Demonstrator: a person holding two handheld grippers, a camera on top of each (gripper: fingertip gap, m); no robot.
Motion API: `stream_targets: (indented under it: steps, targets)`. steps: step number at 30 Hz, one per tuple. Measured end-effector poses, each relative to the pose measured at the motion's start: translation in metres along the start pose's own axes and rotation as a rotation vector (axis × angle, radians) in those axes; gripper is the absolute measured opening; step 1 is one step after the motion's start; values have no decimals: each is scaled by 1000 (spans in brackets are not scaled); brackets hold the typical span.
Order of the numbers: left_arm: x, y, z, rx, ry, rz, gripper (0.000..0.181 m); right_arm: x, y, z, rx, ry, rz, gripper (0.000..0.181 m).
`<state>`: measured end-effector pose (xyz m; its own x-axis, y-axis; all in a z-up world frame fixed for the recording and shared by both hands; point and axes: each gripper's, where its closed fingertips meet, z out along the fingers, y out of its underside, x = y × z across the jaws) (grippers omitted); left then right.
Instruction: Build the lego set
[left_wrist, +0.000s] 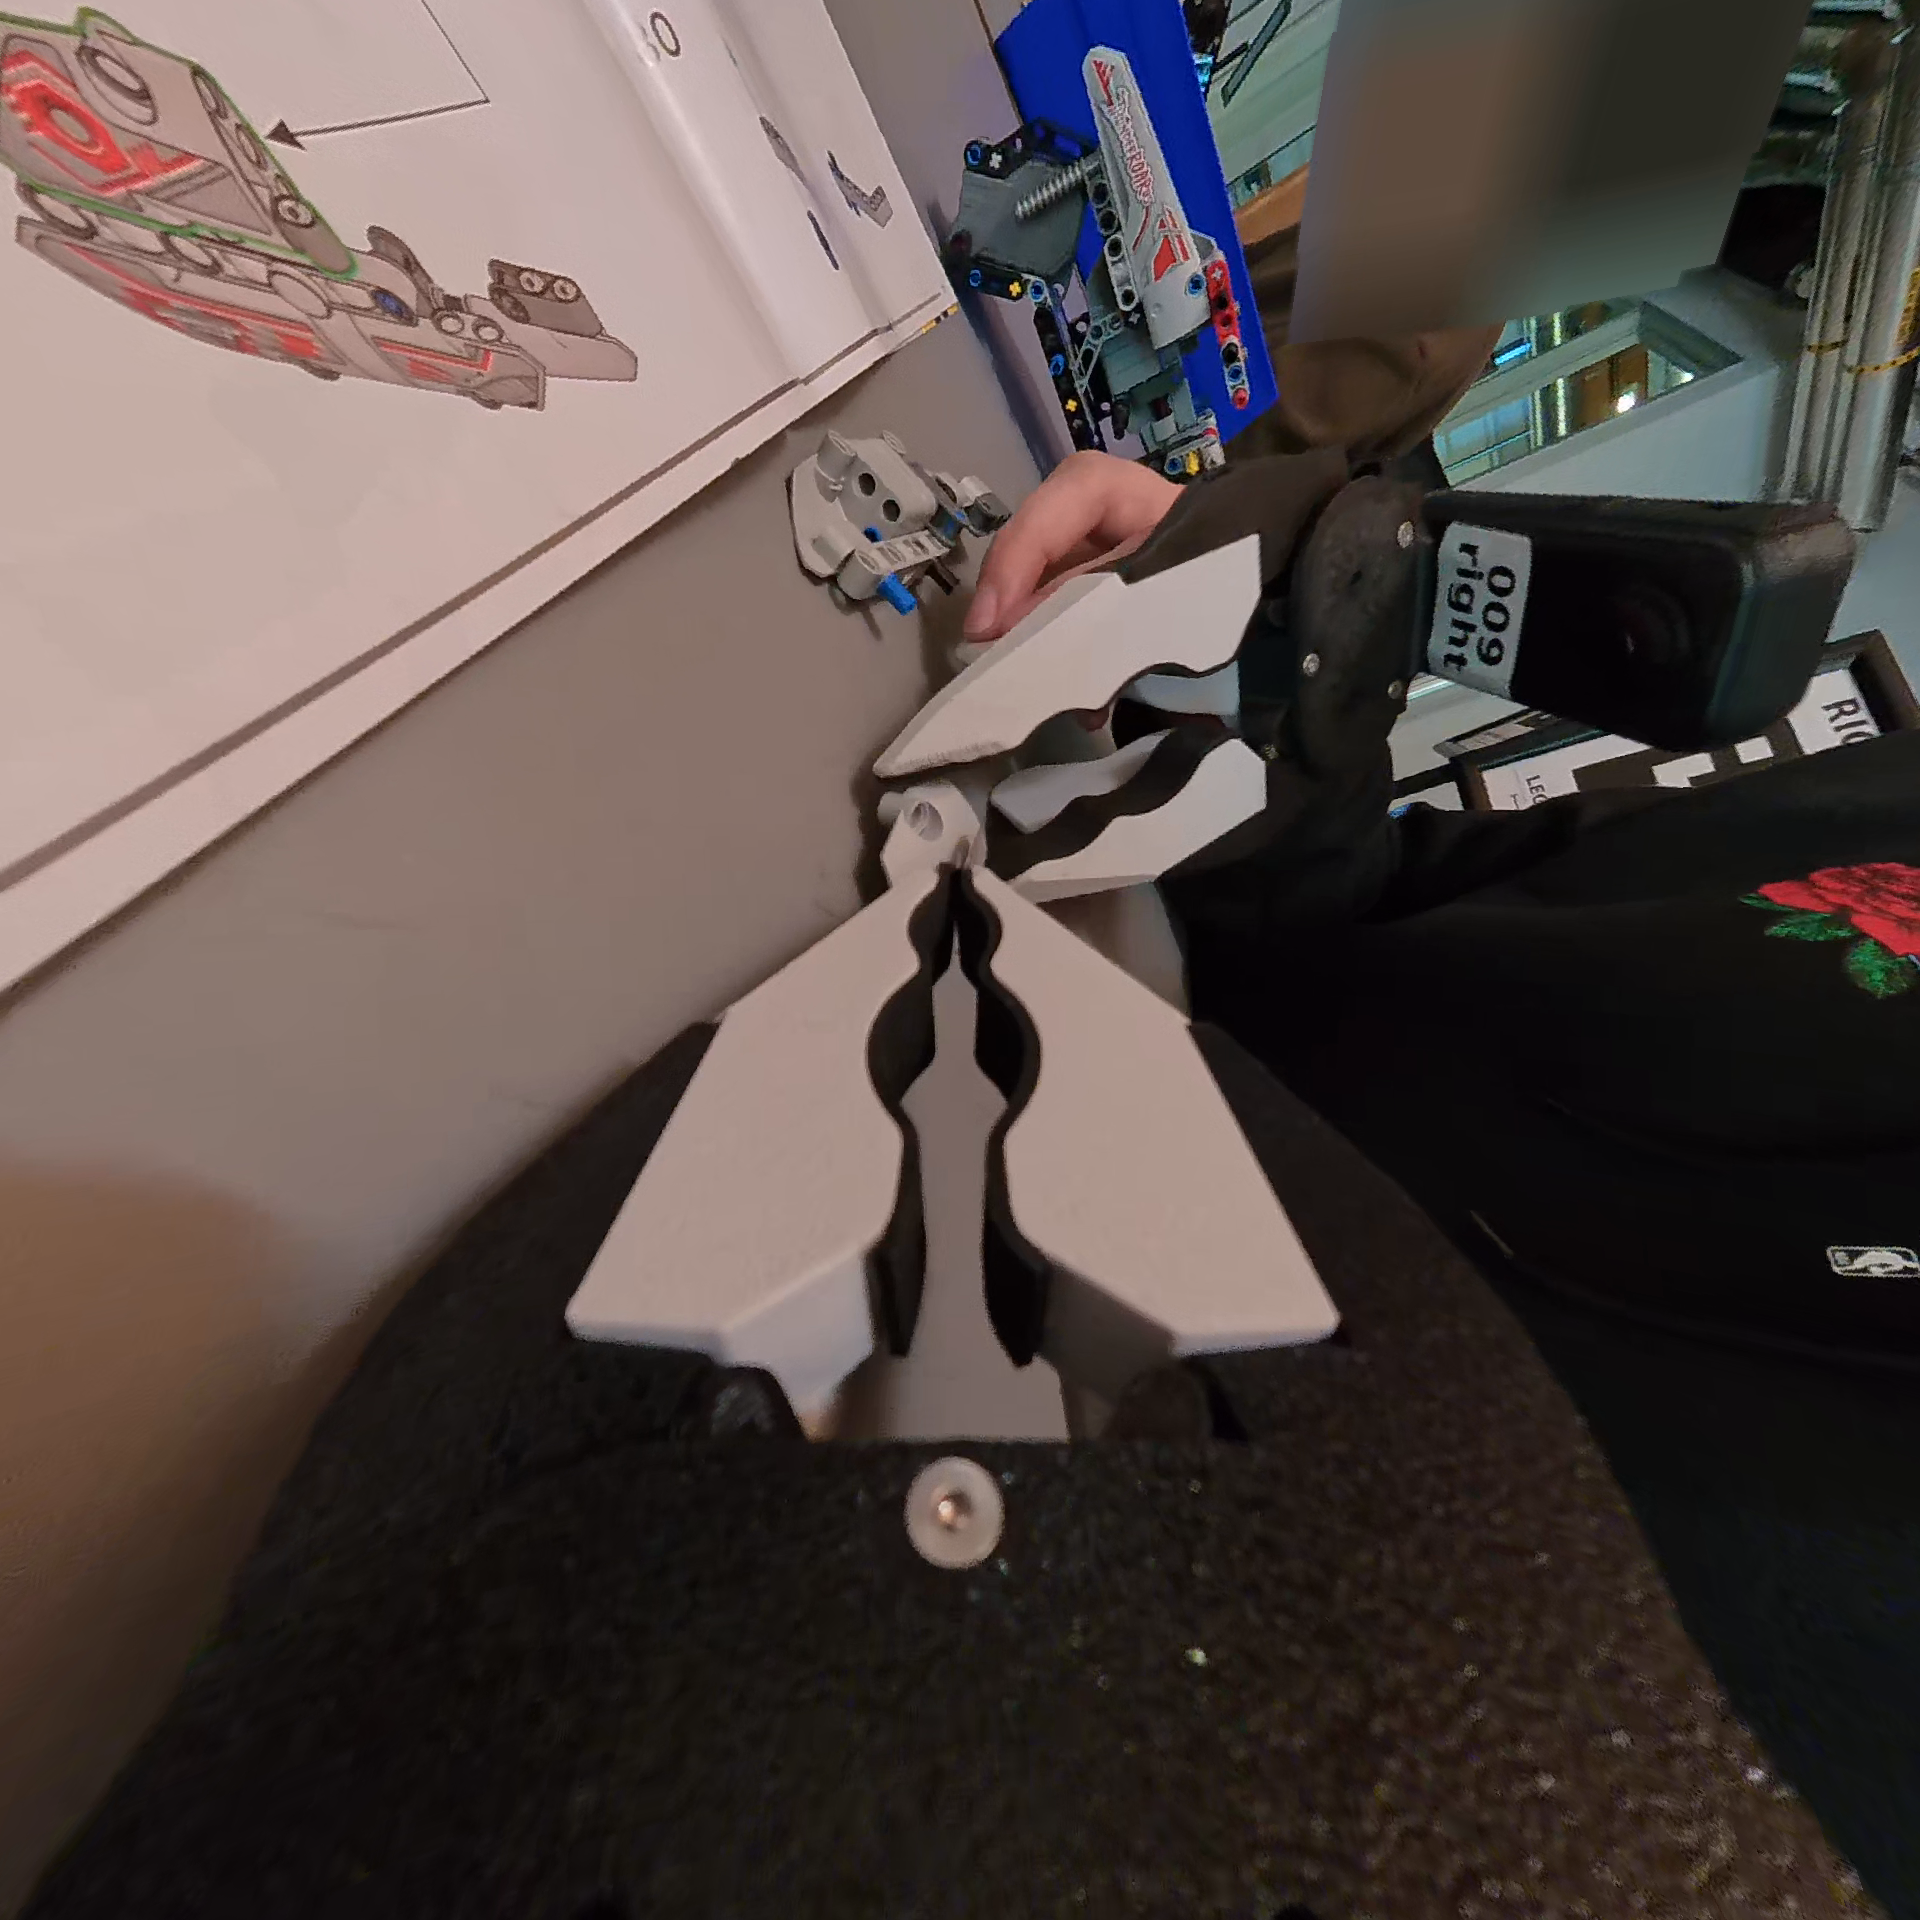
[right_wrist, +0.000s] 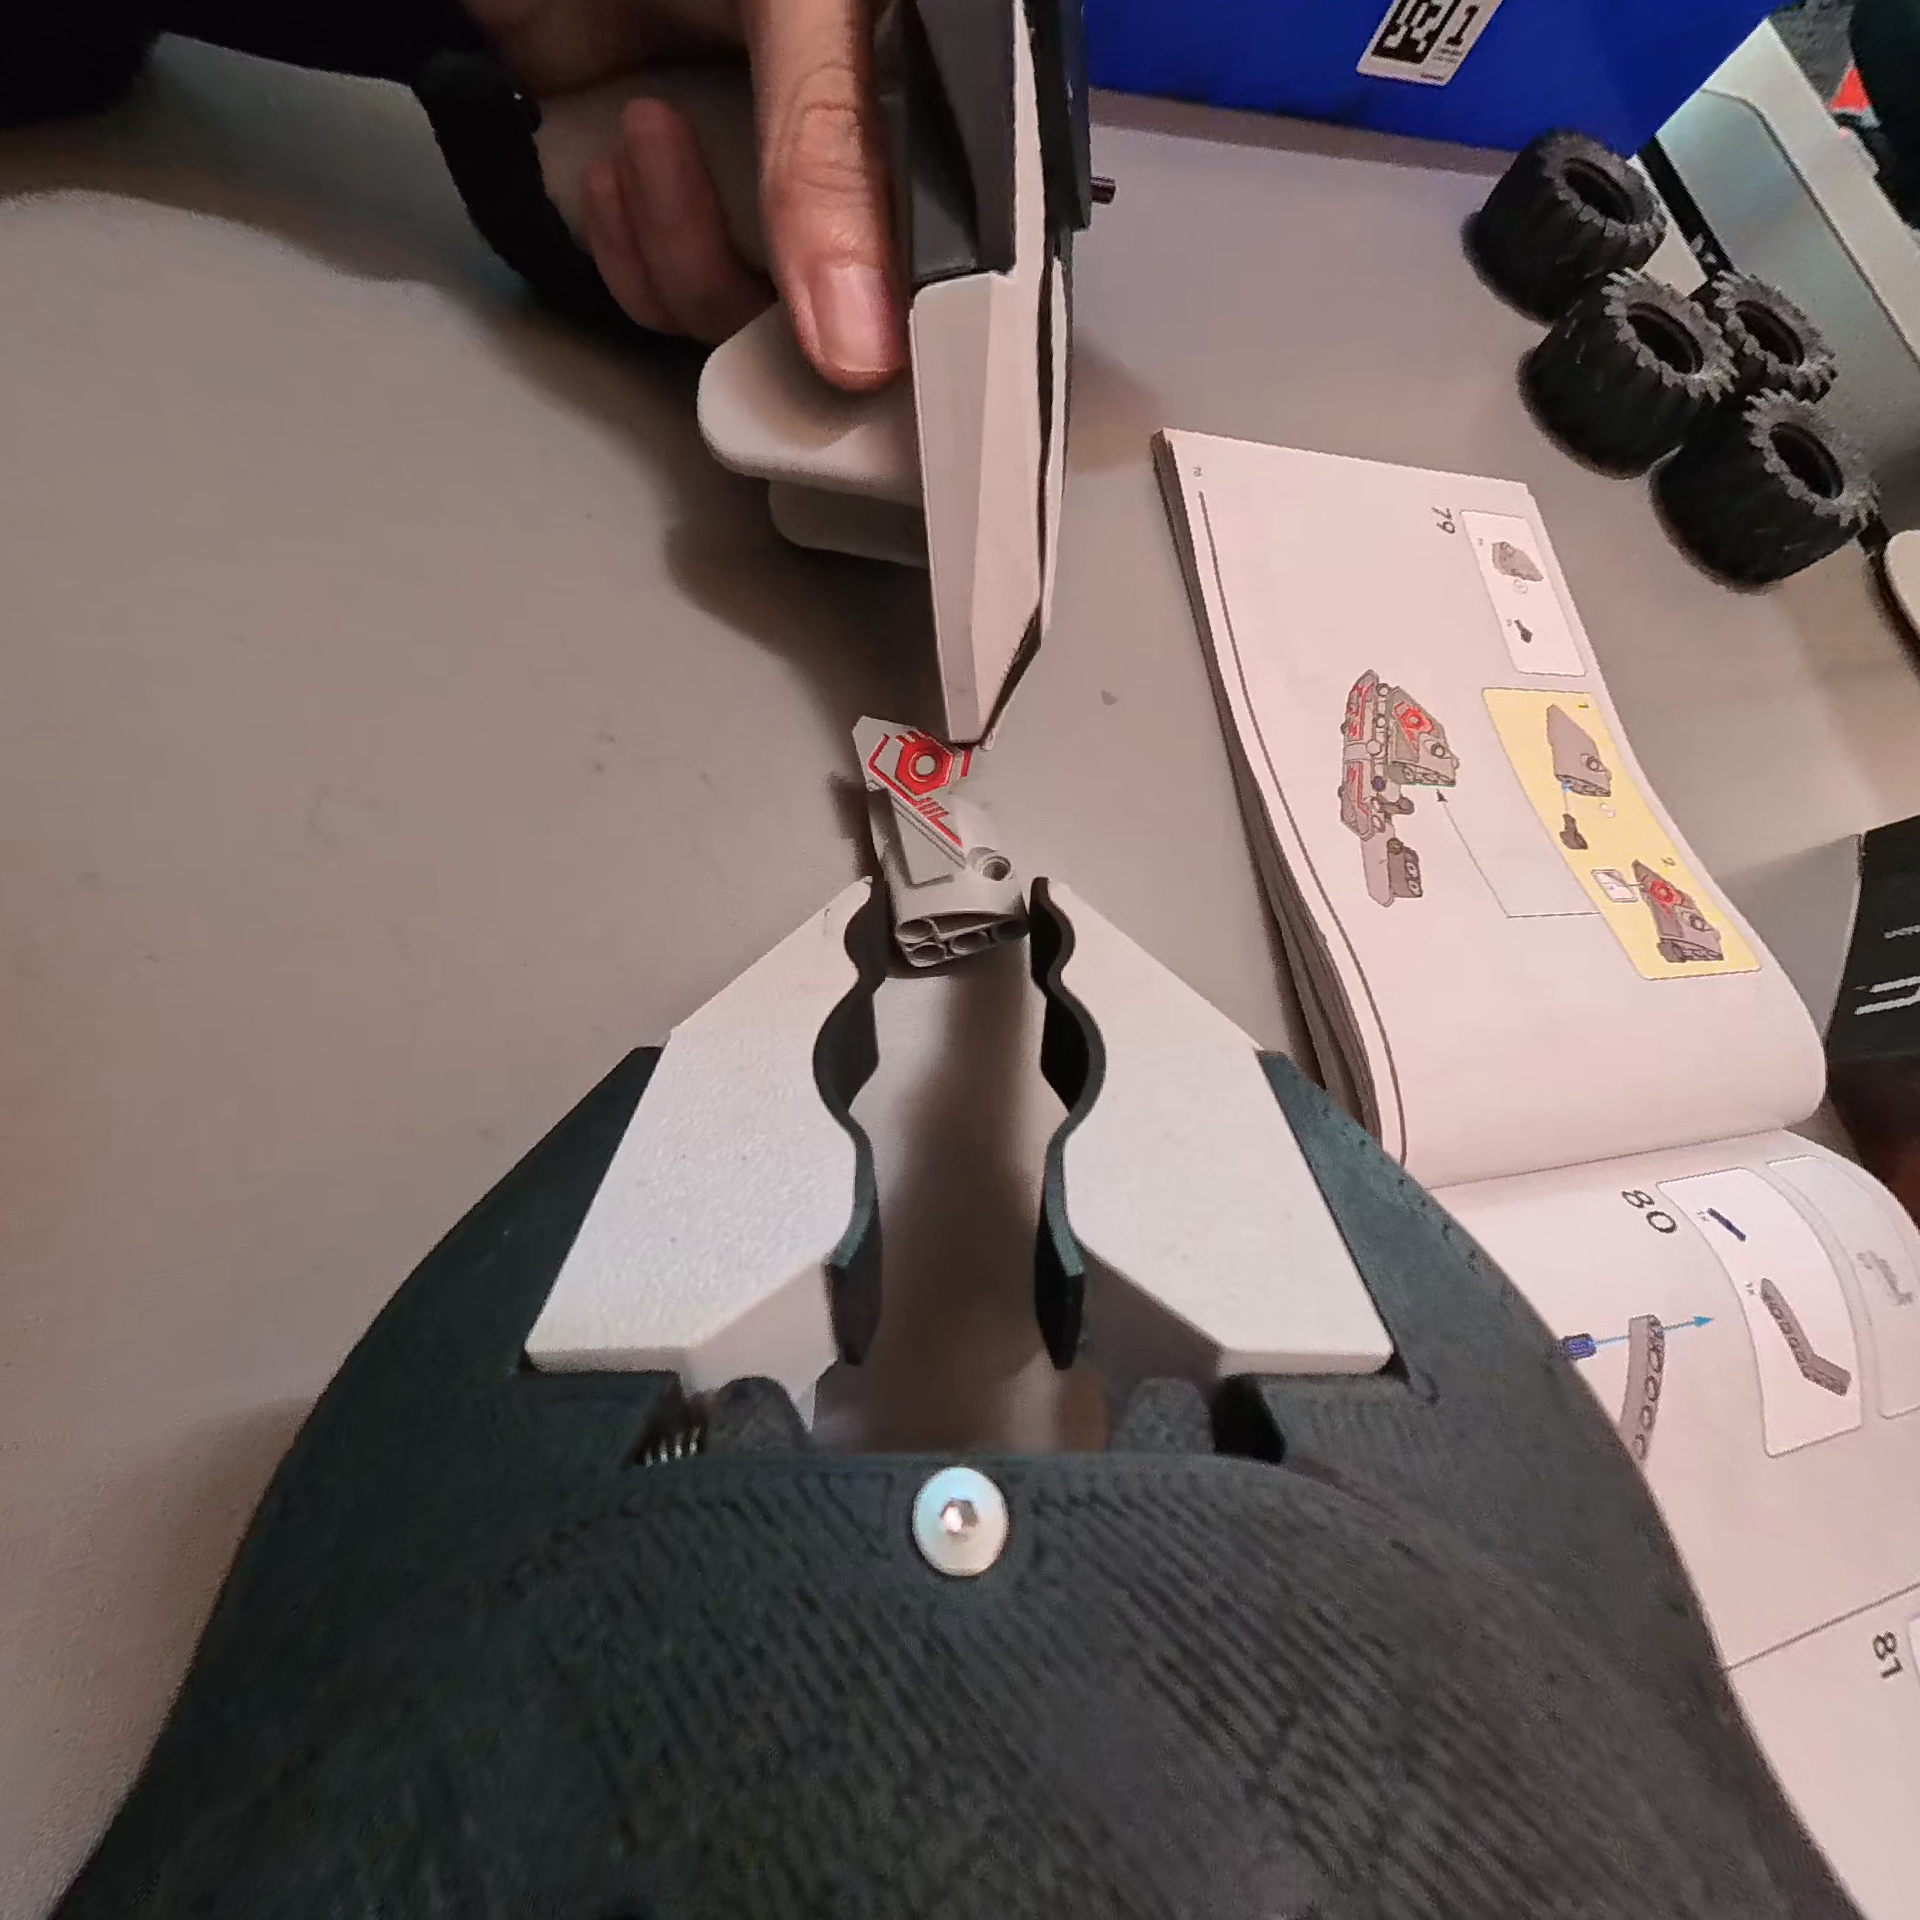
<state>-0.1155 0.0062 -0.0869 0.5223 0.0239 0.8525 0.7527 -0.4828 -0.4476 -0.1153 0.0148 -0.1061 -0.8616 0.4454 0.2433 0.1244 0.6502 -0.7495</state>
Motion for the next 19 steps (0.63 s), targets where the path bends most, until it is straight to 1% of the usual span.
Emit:
stream_targets:
  steps: [4,11,19]
  targets:
    - [0,-3,0,14,6,-15,0,-1,-1,0,5,-11,-14,26]
    - [-4,-6,1,45,-40,-8,0,-2,0,1,0,-44,10,26]
    - [-4,-4,2,35,-45,4,0,-2,1,1,-9,-93,67,26]
